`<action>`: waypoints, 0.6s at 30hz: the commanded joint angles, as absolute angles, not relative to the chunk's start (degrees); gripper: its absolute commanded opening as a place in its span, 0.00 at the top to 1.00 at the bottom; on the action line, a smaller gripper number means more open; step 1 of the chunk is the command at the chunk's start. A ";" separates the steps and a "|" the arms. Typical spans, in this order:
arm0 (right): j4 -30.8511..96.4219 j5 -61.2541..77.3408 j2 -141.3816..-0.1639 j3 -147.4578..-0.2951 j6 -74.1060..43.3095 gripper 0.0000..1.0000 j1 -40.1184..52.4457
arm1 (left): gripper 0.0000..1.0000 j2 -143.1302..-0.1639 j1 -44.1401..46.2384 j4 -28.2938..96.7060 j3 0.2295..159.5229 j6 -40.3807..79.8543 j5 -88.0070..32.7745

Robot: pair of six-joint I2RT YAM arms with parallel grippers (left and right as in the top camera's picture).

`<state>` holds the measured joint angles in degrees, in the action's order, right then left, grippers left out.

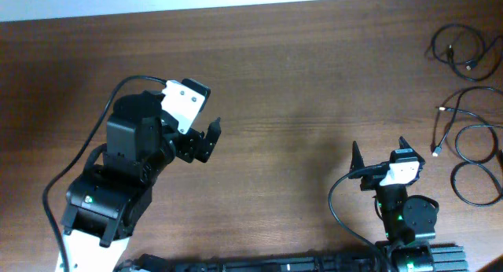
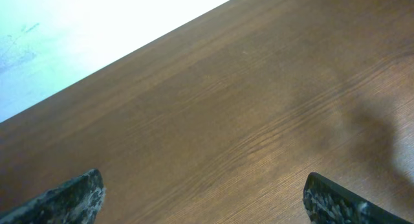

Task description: Untangle cables

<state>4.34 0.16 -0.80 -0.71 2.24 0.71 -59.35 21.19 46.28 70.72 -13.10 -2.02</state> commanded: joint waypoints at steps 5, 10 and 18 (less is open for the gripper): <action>4.58 -0.69 -0.47 -0.32 2.57 0.01 0.36 | 0.01 -59.18 20.82 46.22 70.98 -13.80 -2.61; 4.60 -0.71 -0.47 -0.32 2.59 0.01 0.36 | 0.01 -59.13 20.84 46.22 70.98 -13.80 -2.61; 4.60 -0.71 -0.47 -0.32 2.57 0.01 0.36 | 0.01 -53.65 18.37 51.46 68.40 -13.76 -3.73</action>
